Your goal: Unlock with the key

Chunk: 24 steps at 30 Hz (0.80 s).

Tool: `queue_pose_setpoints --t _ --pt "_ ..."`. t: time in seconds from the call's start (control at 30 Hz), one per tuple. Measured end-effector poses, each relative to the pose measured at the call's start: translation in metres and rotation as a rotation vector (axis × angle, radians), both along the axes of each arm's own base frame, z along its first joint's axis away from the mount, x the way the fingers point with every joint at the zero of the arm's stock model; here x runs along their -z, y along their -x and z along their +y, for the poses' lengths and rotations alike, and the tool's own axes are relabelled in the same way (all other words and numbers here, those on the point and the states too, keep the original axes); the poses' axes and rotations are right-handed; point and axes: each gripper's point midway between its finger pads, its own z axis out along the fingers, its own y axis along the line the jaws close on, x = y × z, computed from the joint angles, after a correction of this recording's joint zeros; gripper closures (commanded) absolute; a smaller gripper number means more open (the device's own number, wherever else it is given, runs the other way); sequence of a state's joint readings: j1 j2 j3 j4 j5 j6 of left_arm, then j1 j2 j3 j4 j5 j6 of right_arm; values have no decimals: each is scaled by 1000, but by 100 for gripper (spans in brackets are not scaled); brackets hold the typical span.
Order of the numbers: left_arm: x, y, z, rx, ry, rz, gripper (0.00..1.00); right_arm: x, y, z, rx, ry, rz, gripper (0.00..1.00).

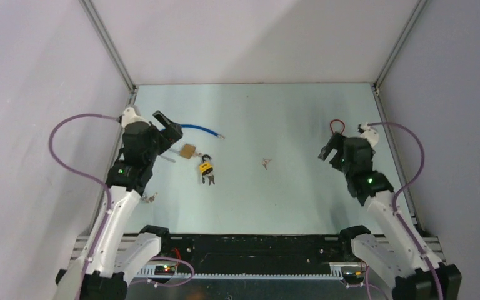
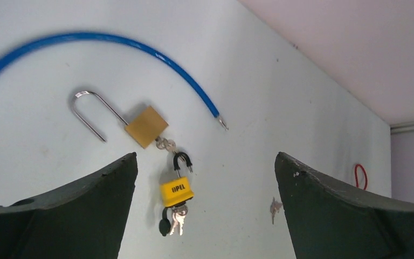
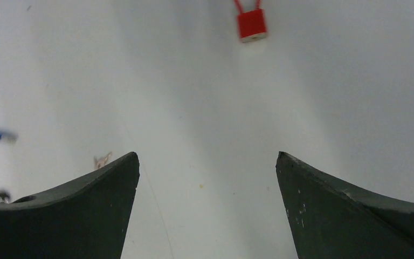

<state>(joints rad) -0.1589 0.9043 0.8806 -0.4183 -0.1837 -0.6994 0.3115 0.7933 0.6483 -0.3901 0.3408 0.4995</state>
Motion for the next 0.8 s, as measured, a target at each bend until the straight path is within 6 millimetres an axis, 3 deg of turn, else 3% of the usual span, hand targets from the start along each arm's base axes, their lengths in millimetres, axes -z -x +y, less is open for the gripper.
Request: queue_pose_setpoints --t 0.07,0.17,0.4,0.67,0.8 --pt "-20 9 10 -14 -44 -39 0 4 -9 -15 74 -58 60 1" --pt "-35 25 27 -53 -123 -66 0 14 -26 -39 177 -157 162 1" --pt "-40 54 55 -122 -318 -56 0 39 -61 -58 205 -210 310 1" --pt "-37 68 67 -164 -460 -72 0 57 -122 -72 154 -122 433 8" --pt "-35 69 67 -164 -485 -83 0 79 -151 -77 134 -87 516 14"
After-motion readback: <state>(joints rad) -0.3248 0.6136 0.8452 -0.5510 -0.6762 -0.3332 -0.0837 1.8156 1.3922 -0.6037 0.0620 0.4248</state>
